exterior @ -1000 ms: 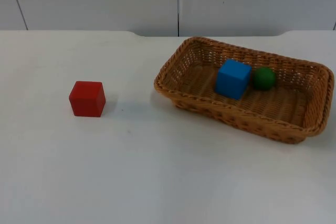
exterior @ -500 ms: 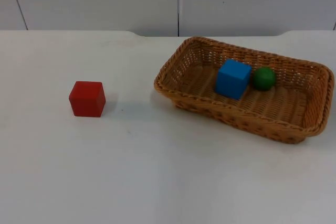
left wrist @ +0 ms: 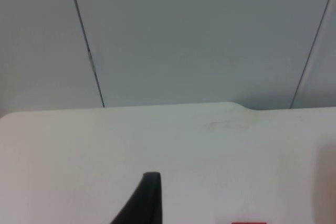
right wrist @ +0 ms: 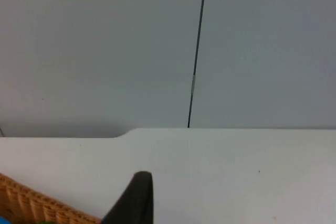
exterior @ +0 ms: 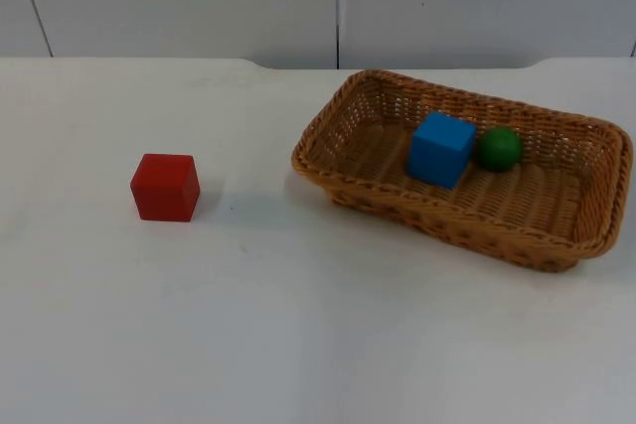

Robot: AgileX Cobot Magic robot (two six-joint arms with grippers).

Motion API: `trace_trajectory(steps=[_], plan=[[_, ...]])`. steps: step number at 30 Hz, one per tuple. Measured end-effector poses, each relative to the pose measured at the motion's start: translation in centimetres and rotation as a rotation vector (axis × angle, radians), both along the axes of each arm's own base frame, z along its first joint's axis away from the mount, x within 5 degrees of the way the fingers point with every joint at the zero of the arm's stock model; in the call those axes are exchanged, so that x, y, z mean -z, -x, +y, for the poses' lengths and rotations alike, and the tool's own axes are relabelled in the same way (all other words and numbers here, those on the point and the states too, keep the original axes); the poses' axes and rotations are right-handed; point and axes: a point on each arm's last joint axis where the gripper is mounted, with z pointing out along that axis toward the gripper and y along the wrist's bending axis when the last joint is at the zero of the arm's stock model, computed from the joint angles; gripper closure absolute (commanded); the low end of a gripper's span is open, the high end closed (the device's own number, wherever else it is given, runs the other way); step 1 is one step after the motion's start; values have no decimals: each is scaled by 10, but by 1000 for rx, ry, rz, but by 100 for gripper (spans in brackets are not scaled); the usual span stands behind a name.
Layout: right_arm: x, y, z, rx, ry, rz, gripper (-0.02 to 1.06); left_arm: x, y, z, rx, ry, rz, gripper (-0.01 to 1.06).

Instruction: Place all geometric objects except the red cube into the basket.

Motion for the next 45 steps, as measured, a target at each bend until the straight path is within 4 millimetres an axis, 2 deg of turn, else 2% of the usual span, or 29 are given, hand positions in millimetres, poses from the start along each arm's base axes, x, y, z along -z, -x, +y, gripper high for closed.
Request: trace_trajectory(steps=[7,11,16,21,22,25,26,30,31,32,34,35,40,41,45], plan=[[-1,0,0,0,-5,-8,1,0,0,0,-9,24,-2,0],[-1,0,0,0,-5,-9,1,-7,-2,-1,16,-4,-78,0],[5,3,1,-6,-16,71,1,-19,-4,-5,69,-34,-218,0],[1,15,3,-10,-4,71,1,-21,0,-3,59,-46,-209,0],[-6,26,4,-6,24,31,1,-22,5,-1,50,-53,-202,0],[-27,59,8,-3,94,-104,1,-36,32,8,26,-91,-238,0],[-27,59,8,-3,94,-104,1,-36,32,8,26,-91,-238,0],[-49,118,18,-30,152,-298,1,-61,96,27,-33,-90,-346,0],[-49,118,18,-30,152,-298,1,-61,96,27,-33,-90,-346,0],[-52,133,20,-40,157,-342,1,-68,119,34,-56,-100,-374,0],[-55,162,23,-73,155,-404,1,-75,147,43,-89,-111,-390,0],[-55,162,23,-73,155,-404,1,-75,147,43,-89,-111,-390,0],[-52,202,23,-121,174,-466,1,-96,209,54,-73,-80,-464,0],[-52,202,23,-121,174,-466,1,-96,209,54,-73,-80,-464,0],[-51,229,21,-120,176,-505,1,-116,249,53,-48,-72,-525,0]])
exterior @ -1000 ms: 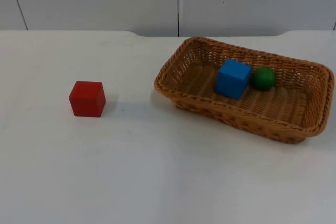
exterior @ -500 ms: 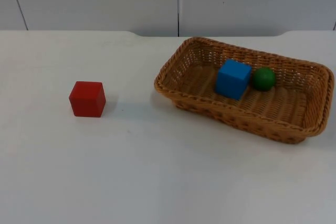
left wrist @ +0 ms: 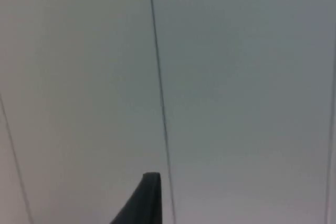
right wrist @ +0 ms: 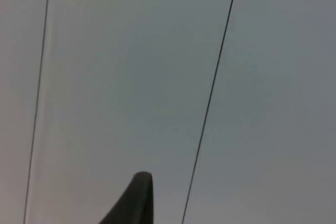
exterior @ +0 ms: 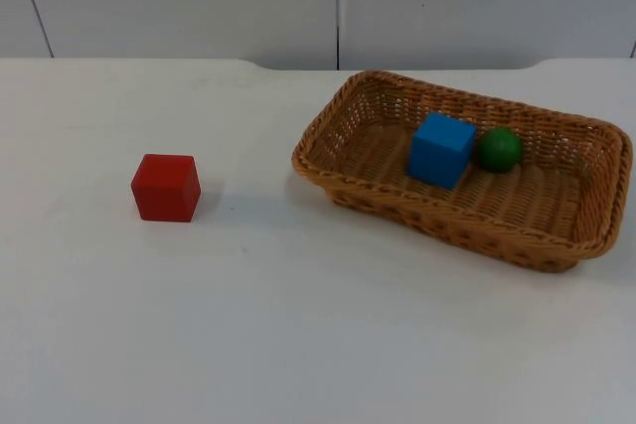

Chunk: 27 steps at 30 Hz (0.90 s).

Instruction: Place all geometric objects except the red cube into the basket.

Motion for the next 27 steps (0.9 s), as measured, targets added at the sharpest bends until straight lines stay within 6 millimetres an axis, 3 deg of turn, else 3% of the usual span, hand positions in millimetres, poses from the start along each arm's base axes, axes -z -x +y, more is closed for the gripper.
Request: trace_trajectory(steps=[8,12,17,27], plan=[[10,35,-2,4,0,14,1,-3,45,-15,-54,3,-106,0],[18,71,-4,-1,-11,-26,1,9,78,-23,-104,-22,-167,0],[23,94,-2,-40,-32,-35,1,23,103,-29,-59,-48,-180,0],[33,100,-3,-136,-48,71,1,48,127,-28,0,-53,-145,0]])
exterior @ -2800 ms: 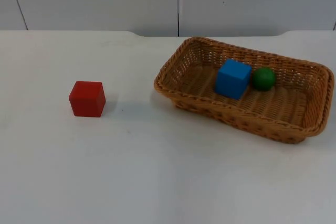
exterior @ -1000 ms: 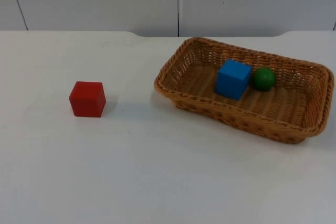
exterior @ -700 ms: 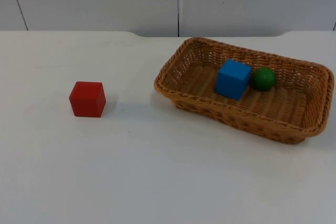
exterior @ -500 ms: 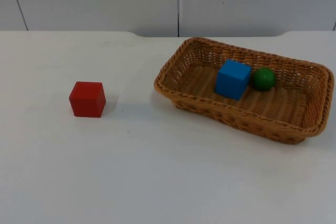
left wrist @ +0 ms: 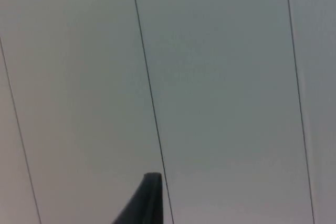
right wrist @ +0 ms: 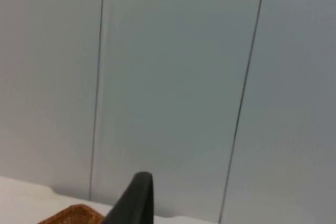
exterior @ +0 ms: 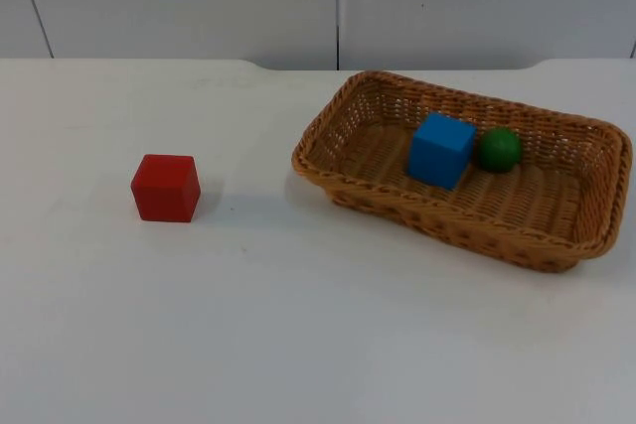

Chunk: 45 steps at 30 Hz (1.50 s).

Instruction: Place all geometric objects except the red cube into the basket.

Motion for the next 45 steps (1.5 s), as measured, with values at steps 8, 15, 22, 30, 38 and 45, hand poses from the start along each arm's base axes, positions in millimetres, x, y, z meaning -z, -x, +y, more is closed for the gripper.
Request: trace_trajectory(steps=[8,15,22,30,38,45], plan=[[3,2,4,-33,-7,36,1,13,-13,-2,24,13,103,0],[4,-1,5,-39,-3,42,1,14,-24,-2,35,22,90,0],[25,-28,7,-38,-6,177,1,34,-53,-1,35,38,219,0],[65,-69,11,-36,8,379,1,74,-95,0,33,47,441,0],[99,-95,13,-34,18,528,1,112,-124,1,31,55,608,0],[122,-108,14,-29,25,611,1,143,-146,3,19,58,702,0]])
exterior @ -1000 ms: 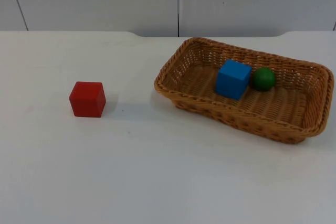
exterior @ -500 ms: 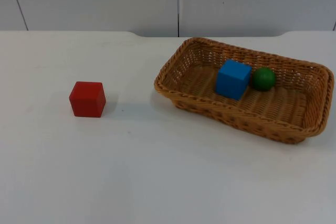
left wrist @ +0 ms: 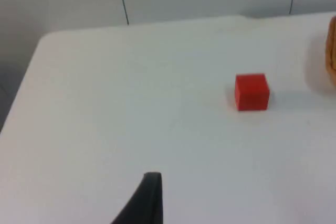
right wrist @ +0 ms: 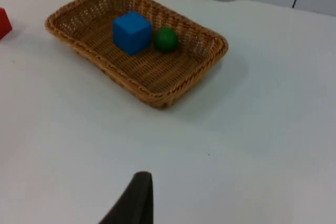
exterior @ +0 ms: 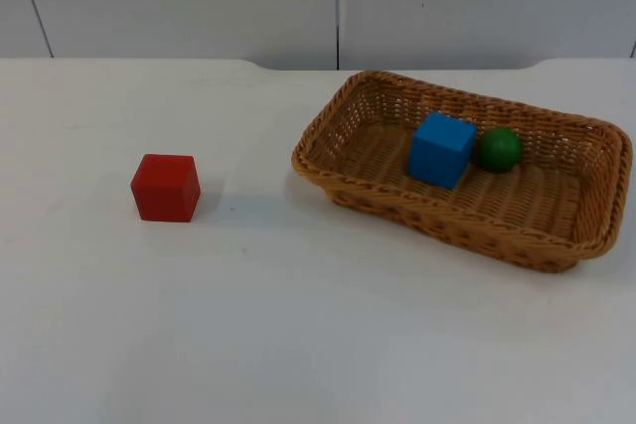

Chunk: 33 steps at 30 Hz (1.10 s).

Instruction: Place all geometric objects except the red cube into the basket.

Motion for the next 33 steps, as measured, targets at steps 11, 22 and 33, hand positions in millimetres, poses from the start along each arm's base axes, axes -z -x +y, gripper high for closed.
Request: trace_trajectory(steps=[11,22,33], plan=[[14,-12,0,16,-7,7,1,17,-8,3,-21,-27,60,0],[15,-14,-3,75,-30,7,1,17,-8,3,-22,-28,57,0],[15,-15,-10,184,-84,8,1,17,-8,3,-23,-30,57,0]])
